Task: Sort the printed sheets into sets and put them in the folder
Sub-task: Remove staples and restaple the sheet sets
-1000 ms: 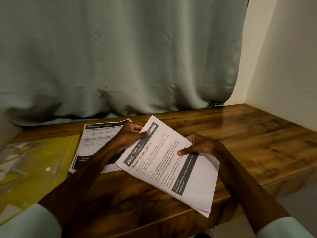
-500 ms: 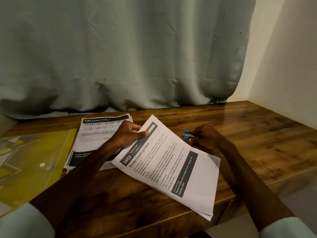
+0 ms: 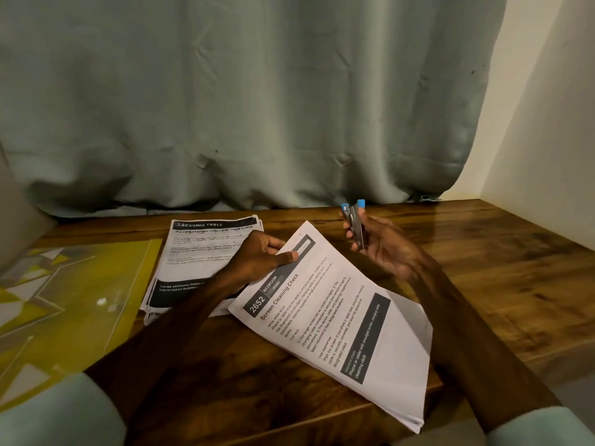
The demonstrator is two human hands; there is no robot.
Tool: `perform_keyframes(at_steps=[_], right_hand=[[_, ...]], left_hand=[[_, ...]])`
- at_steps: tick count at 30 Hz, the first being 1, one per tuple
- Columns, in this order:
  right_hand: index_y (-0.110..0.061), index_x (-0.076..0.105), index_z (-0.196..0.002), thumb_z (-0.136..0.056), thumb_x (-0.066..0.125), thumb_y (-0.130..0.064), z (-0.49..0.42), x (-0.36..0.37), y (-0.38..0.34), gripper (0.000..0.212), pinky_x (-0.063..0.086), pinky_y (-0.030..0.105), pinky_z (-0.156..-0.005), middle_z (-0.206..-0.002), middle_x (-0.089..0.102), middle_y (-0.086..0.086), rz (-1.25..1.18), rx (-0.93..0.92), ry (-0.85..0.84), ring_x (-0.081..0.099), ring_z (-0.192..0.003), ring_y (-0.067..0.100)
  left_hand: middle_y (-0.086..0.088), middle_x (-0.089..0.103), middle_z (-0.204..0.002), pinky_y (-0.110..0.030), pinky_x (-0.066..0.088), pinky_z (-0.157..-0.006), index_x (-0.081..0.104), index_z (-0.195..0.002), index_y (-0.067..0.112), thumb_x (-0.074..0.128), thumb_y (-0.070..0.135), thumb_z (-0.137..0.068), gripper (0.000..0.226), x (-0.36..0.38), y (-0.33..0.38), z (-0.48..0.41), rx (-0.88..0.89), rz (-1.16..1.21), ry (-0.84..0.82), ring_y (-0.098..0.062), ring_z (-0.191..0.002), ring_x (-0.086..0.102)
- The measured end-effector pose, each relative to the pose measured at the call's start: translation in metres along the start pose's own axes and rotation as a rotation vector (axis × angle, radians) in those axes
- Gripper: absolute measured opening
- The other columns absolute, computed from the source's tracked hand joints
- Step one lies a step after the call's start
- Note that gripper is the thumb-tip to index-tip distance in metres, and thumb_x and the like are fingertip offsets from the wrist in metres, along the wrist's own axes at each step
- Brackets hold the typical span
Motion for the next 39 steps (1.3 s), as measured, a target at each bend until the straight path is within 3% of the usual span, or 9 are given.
perform_keyframes(at_steps=[7,9,11,15,18,22,28,32,39], right_hand=[[-0.018,0.073,-0.120,-0.092,0.059,-0.055,-0.005,0.024,-0.008,0.049,0.040,0.024,-0.061,-0.093,0.064,0.003,0.193,-0.053,-0.102,0.054,-0.078,0.012],[-0.027,0.076,-0.108,-0.096,0.058,-0.046,0.002,0.026,-0.011,0.029,0.045,0.025,-0.069,-0.096,0.068,0.000,0.425,-0.122,-0.077,0.058,-0.086,0.016],[-0.029,0.073,-0.115,-0.097,0.063,-0.035,0.009,0.026,-0.014,0.021,0.053,0.020,-0.086,-0.110,0.074,-0.010,0.639,-0.181,-0.131,0.068,-0.101,0.008],[-0.034,0.068,-0.122,-0.082,0.072,-0.041,0.018,0.036,-0.024,0.041,0.051,0.011,-0.092,-0.116,0.068,-0.025,0.895,-0.264,-0.195,0.064,-0.107,-0.010],[-0.020,0.070,-0.127,-0.085,0.078,-0.028,0.015,0.042,-0.028,0.043,0.052,0.015,-0.094,-0.117,0.069,-0.021,0.992,-0.374,-0.230,0.064,-0.107,-0.009],[-0.014,0.074,-0.121,-0.089,0.077,-0.023,0.013,0.046,-0.032,0.033,0.056,0.028,-0.092,-0.114,0.075,-0.006,1.009,-0.455,-0.338,0.070,-0.105,0.009],[-0.018,0.075,-0.119,-0.089,0.073,-0.027,0.014,0.053,-0.026,0.031,0.056,0.038,-0.085,-0.112,0.076,-0.010,0.990,-0.462,-0.373,0.070,-0.102,0.015],[-0.019,0.074,-0.117,-0.092,0.072,-0.018,0.011,0.050,-0.021,0.026,0.058,0.026,-0.085,-0.113,0.076,-0.011,0.870,-0.410,-0.362,0.072,-0.104,0.011],[-0.015,0.075,-0.117,-0.092,0.072,-0.018,0.008,0.049,-0.022,0.026,0.060,0.030,-0.083,-0.111,0.077,-0.006,0.844,-0.397,-0.353,0.073,-0.101,0.017]], left_hand=[[-0.001,0.079,-0.098,-0.033,0.063,-0.068,0.074,-0.118,0.010,0.075,0.022,-0.092,0.028,0.001,0.000,0.004,0.111,-0.035,0.004,-0.021,-0.078,0.078],[0.001,0.079,-0.096,-0.030,0.062,-0.066,0.075,-0.116,0.010,0.074,0.022,-0.093,0.026,0.002,0.000,0.005,0.154,-0.060,0.008,-0.019,-0.078,0.078],[0.001,0.079,-0.094,-0.025,0.060,-0.064,0.076,-0.114,0.010,0.073,0.020,-0.094,0.023,0.003,0.001,0.005,0.183,-0.065,0.017,-0.017,-0.077,0.077],[0.001,0.079,-0.092,-0.024,0.059,-0.064,0.077,-0.113,0.011,0.072,0.019,-0.094,0.020,0.005,0.002,0.006,0.213,-0.087,0.034,-0.015,-0.076,0.077],[0.003,0.079,-0.091,-0.028,0.061,-0.068,0.078,-0.112,0.013,0.072,0.020,-0.095,0.020,0.006,0.002,0.006,0.231,-0.095,0.033,-0.015,-0.078,0.077],[0.005,0.079,-0.093,-0.029,0.059,-0.067,0.077,-0.114,0.015,0.072,0.023,-0.095,0.022,0.006,0.002,0.006,0.258,-0.137,0.044,-0.013,-0.079,0.077],[0.005,0.079,-0.091,-0.030,0.060,-0.063,0.077,-0.115,0.015,0.071,0.025,-0.095,0.022,0.005,0.005,0.008,0.284,-0.186,0.051,-0.013,-0.075,0.077],[0.005,0.079,-0.092,-0.035,0.062,-0.067,0.077,-0.115,0.014,0.072,0.022,-0.095,0.022,0.005,0.007,0.009,0.286,-0.150,0.058,-0.014,-0.077,0.077],[0.004,0.079,-0.091,-0.039,0.063,-0.069,0.077,-0.115,0.013,0.072,0.021,-0.095,0.022,0.005,0.010,0.010,0.273,-0.129,0.055,-0.015,-0.076,0.077]])
Point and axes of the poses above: each hand's wrist, its own z-axis away from the middle knuckle, its own x-axis out of the palm, y = z × x, the point moved 1 cm from there along -z, towards the middle knuckle
